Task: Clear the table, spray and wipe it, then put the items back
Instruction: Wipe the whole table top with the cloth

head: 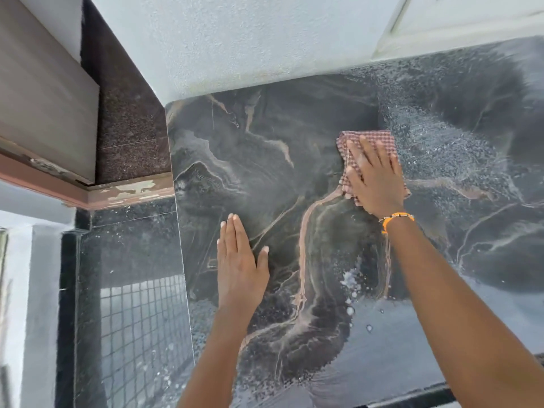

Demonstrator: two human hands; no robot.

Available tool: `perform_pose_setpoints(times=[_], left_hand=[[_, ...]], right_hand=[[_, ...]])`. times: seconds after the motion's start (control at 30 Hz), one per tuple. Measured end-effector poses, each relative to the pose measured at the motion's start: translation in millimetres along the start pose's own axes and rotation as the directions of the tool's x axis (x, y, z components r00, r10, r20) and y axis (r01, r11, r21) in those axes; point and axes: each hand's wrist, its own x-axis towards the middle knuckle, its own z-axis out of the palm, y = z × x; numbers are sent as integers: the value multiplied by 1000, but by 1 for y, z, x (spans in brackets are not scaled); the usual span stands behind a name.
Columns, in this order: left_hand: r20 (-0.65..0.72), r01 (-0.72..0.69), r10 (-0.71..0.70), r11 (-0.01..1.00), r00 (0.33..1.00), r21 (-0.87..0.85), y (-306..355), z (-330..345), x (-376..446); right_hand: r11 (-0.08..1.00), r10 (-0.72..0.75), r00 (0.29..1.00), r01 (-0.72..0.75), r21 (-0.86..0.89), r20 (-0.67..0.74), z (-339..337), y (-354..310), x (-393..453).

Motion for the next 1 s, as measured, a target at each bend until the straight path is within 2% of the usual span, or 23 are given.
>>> perform_pose_setpoints(times=[0.13,0.23,0.3,0.37,0.4,0.47,0.57,0.63,0.73,0.87,1.0], left_hand=[[16,6,-5,998,1000,-58,1,-1,1],[27,33,-30,991,999,-130,5,-4,0],[31,50,-45,978,999,-203,6,-7,-1],[25,62,-57,957,998,-284,4,-11,-1],[6,65,-66,946,998,-317,5,-12,-3],[-55,63,-87,935,995,-350,7,-14,-6],[-114,82,-128,935,985,-344,20,-6,-13],[-86,104,-138,943,987,-316,42,9,-15],[-40,46,-55,977,998,-210,88,38,-10],[26,-121,122,992,992,-26,153,78,7],[124,-105,97,993,988,56,192,109,20]], right_hand=[[973,233,970,-233,10,-66,7,7,-47],[973,231,972,-229,36,-48,19,-36,-74],[987,143,990,-141,79,-17,26,-75,-74],[995,-6,1000,5,99,14,31,-118,-71],[990,-115,993,112,91,33,33,-135,-72],[937,-349,933,345,59,92,38,-154,-83],[832,-553,822,553,37,141,40,-124,-98],[815,-577,807,578,35,121,34,-82,-97],[875,-482,870,484,1,103,16,-8,-76],[968,-248,966,250,-23,71,-14,102,-38],[1000,-1,1000,1,7,28,-36,195,-22]])
